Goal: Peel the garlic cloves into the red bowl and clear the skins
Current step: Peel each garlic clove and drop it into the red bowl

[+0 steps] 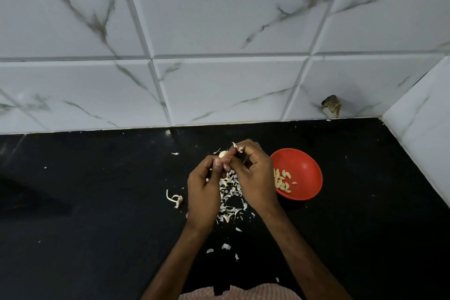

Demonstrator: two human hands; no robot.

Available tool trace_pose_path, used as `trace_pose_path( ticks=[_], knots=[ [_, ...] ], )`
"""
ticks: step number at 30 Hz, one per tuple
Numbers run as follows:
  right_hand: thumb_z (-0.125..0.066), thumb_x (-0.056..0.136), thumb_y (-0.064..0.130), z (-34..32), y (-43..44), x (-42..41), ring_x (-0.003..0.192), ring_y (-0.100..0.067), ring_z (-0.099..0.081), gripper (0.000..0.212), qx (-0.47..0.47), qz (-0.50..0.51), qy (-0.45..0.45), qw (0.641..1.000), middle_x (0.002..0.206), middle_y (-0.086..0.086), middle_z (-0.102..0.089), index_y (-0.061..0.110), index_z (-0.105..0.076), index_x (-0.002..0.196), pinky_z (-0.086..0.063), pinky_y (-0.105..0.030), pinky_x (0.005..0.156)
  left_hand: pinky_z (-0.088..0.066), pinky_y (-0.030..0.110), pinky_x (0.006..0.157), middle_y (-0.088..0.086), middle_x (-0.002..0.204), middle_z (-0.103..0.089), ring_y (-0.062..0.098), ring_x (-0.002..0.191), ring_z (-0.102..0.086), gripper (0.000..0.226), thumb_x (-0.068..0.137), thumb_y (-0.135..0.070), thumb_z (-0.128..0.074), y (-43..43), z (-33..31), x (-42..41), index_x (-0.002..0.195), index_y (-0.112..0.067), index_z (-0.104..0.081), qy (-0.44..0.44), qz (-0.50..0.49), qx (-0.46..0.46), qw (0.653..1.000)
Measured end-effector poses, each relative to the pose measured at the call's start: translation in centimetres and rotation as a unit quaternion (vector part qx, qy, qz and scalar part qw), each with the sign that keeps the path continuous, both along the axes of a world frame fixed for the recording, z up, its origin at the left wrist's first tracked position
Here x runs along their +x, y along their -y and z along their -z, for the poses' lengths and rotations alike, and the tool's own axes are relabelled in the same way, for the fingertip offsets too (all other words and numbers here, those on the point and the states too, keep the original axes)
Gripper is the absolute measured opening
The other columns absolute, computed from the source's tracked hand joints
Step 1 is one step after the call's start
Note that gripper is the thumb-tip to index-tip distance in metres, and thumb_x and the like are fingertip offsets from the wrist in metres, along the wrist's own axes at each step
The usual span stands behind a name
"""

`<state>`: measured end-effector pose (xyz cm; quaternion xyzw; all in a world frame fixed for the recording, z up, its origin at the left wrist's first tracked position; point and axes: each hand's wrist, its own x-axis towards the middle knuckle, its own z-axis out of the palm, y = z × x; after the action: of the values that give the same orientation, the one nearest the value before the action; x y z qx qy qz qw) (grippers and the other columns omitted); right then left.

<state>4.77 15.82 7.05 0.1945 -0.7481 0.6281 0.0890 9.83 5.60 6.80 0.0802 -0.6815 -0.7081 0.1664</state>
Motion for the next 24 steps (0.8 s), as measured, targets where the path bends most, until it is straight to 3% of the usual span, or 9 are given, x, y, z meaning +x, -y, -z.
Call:
trace_pose_path(
  ticks=[4,8,12,14,16,20,24],
  knots=[
    [-0.076,0.084,0.026,0.4,0.0,0.4,0.089,-0.019,-0.063,0.010,-0.005,-0.011,0.041,0.999,0.085,0.008,-0.066,0.017,-0.071,0.085,-0.052,-0.035,0.078,-0.041,0.022,0.066,-0.006,0.068,-0.048,0.005,0.067,-0.044,0.035,0.107,-0.016,-0.045,0.0,-0.3,-0.2,0.075,-0.010,-0.057,0.016,-0.011,0.071,0.997],
    [-0.073,0.091,0.014,0.4,-0.7,0.1,0.094,-0.023,-0.070,0.003,-0.060,0.012,0.060,0.996,0.093,0.002,-0.073,0.015,-0.074,0.094,-0.055,-0.054,0.083,-0.036,0.009,0.052,-0.007,0.067,-0.046,0.000,0.054,-0.039,0.031,0.106,-0.019,-0.043,0.3,-0.9,-0.1,0.079,-0.010,-0.056,0.037,0.004,0.134,0.990],
    [-0.069,0.094,0.023,0.4,-1.1,0.0,0.096,-0.019,-0.070,0.006,-0.026,0.016,0.042,0.999,0.095,0.007,-0.073,0.020,-0.073,0.098,-0.057,-0.045,0.082,-0.036,0.008,0.052,-0.010,0.067,-0.048,0.000,0.054,-0.040,0.031,0.106,-0.020,-0.042,0.5,-1.0,-0.1,0.081,-0.008,-0.057,0.025,0.014,0.118,0.993],
    [-0.068,0.093,0.036,0.1,-1.1,-0.1,0.087,-0.016,-0.070,0.010,-0.010,0.023,0.035,0.999,0.089,0.010,-0.072,0.027,-0.071,0.093,-0.056,-0.033,0.074,-0.038,0.008,0.056,-0.012,0.069,-0.050,0.000,0.057,-0.043,0.032,0.105,-0.024,-0.044,0.6,-0.8,-0.1,0.083,-0.008,-0.059,0.015,0.023,0.090,0.996],
    [-0.065,0.094,0.044,-0.1,-1.1,-0.3,0.075,-0.013,-0.068,0.020,0.009,0.045,0.023,0.999,0.079,0.010,-0.071,0.026,-0.071,0.086,-0.052,-0.030,0.063,-0.040,0.009,0.061,-0.014,0.071,-0.055,-0.001,0.061,-0.047,0.031,0.104,-0.026,-0.046,0.7,-0.6,-0.2,0.086,-0.009,-0.064,0.006,0.034,0.068,0.997],
    [-0.073,0.092,0.031,0.4,-1.5,-1.2,0.064,-0.012,-0.066,0.021,0.073,0.054,0.025,0.996,0.070,0.006,-0.069,0.013,-0.074,0.083,-0.052,-0.038,0.059,-0.043,0.022,0.076,-0.009,0.080,-0.061,0.004,0.078,-0.053,0.029,0.105,-0.028,-0.048,1.3,-0.2,-0.3,0.088,-0.019,-0.070,-0.013,0.047,0.012,0.999],
    [-0.078,0.086,0.019,1.2,-2.4,-1.8,0.069,-0.005,-0.071,0.023,0.116,0.018,0.066,0.991,0.078,0.008,-0.073,0.013,-0.066,0.105,-0.058,-0.027,0.064,-0.044,0.028,0.073,-0.005,0.081,-0.062,0.007,0.078,-0.054,0.026,0.104,-0.025,-0.049,2.0,-0.2,-0.3,0.089,-0.020,-0.070,-0.026,0.045,-0.043,0.998]
  ],
)
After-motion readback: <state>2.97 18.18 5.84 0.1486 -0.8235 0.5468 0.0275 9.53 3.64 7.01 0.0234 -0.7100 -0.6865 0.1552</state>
